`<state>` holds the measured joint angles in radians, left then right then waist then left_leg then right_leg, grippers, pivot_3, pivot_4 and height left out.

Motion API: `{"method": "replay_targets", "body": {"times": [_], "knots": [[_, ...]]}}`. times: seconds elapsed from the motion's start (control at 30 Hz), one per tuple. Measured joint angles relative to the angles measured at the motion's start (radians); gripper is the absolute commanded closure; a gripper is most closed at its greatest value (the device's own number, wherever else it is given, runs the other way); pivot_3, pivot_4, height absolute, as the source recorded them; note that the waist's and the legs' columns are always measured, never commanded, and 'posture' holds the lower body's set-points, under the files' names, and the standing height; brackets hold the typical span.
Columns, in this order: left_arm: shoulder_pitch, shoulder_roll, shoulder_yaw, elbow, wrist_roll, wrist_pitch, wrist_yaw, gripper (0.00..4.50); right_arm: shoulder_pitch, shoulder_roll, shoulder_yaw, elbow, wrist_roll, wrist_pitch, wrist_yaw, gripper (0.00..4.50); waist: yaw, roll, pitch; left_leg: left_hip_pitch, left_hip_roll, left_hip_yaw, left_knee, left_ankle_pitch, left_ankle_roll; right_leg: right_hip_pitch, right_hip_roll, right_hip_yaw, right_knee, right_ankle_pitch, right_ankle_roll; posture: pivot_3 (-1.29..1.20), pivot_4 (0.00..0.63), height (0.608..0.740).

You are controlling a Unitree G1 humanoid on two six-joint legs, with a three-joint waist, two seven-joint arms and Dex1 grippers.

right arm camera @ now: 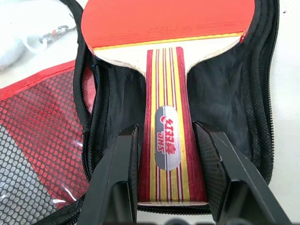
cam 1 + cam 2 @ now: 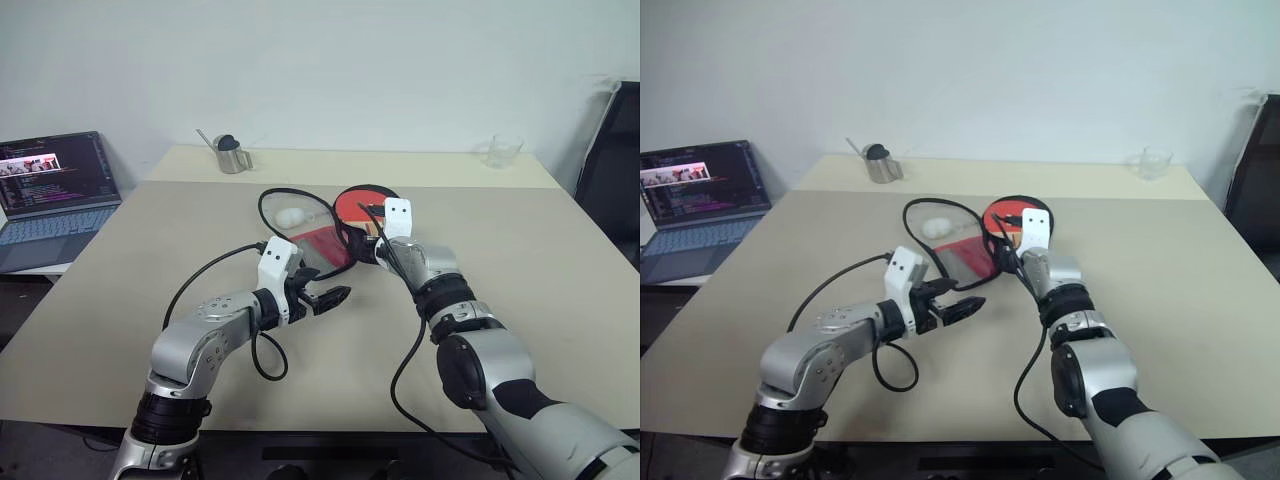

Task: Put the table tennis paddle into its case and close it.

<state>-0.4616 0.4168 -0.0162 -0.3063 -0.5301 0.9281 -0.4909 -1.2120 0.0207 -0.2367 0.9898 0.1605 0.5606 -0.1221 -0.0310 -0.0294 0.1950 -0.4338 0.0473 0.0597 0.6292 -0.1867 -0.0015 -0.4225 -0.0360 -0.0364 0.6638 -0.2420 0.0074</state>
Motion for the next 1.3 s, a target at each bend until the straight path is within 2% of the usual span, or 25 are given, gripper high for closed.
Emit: {"method": "replay_targets", "body": {"times": [0.27,0.33,0.4,0.57,0.8,1.0,1.13,1.3], "knots": [[0.001,0.000,0.000,-0.006,0.000,0.004,0.002,0.02,-0.001,0.006,0.013,0.060,-0.005,-0.057,-0.001,3.07,0.000,0.000,0.000,0.000,0.000,0.000,0.000,0.000,0.000,0.000,0.000,0.000,0.000,0.000,0.000,0.00,0.150,0.740],[0.001,0.000,0.000,-0.007,0.000,0.004,0.002,0.02,-0.001,0.007,0.019,0.067,-0.009,-0.064,0.008,2.35,0.000,0.000,0.000,0.000,0.000,0.000,0.000,0.000,0.000,0.000,0.000,0.000,0.000,0.000,0.000,0.00,0.150,0.740],[0.001,0.000,0.000,-0.007,0.000,0.004,0.002,0.02,0.001,0.008,0.022,0.075,-0.013,-0.067,0.019,1.84,0.000,0.000,0.000,0.000,0.000,0.000,0.000,0.000,0.000,0.000,0.000,0.000,0.000,0.000,0.000,0.00,0.150,0.740],[0.001,0.000,0.000,-0.007,0.000,0.004,0.002,0.02,0.007,0.007,0.021,0.081,-0.015,-0.070,0.029,0.06,0.000,0.000,0.000,0.000,0.000,0.000,0.000,0.000,0.000,0.000,0.000,0.000,0.000,0.000,0.000,0.00,0.150,0.740],[-0.018,-0.005,0.031,0.024,0.003,0.004,0.031,0.02,0.007,-0.015,0.035,0.031,-0.019,-0.050,0.083,0.01,0.000,0.000,0.000,0.000,0.000,0.000,0.000,0.000,0.000,0.000,0.000,0.000,0.000,0.000,0.000,0.00,0.150,0.740],[-0.052,-0.009,0.088,0.101,0.013,0.001,0.072,0.02,0.034,-0.068,0.073,-0.230,-0.014,0.103,0.163,0.01,0.001,0.000,0.000,0.000,0.000,0.000,0.000,0.000,0.000,0.000,0.000,0.000,0.000,0.000,0.000,0.00,0.150,0.740],[-0.078,-0.029,0.102,0.163,0.028,-0.002,0.106,0.02,0.113,-0.096,0.086,-0.426,-0.001,0.233,0.185,0.01,0.002,0.000,0.000,0.000,0.000,0.000,0.000,0.000,0.000,0.000,0.000,0.000,0.000,0.000,0.000,0.00,0.150,0.740],[-0.109,-0.049,0.104,0.227,0.053,-0.016,0.141,0.02,0.145,-0.113,0.093,-0.509,-0.002,0.283,0.182,0.01,0.000,0.000,0.000,0.000,0.000,0.000,0.000,0.000,0.000,0.000,0.000,0.000,0.000,0.000,0.000,0.00,0.150,0.740]]}}
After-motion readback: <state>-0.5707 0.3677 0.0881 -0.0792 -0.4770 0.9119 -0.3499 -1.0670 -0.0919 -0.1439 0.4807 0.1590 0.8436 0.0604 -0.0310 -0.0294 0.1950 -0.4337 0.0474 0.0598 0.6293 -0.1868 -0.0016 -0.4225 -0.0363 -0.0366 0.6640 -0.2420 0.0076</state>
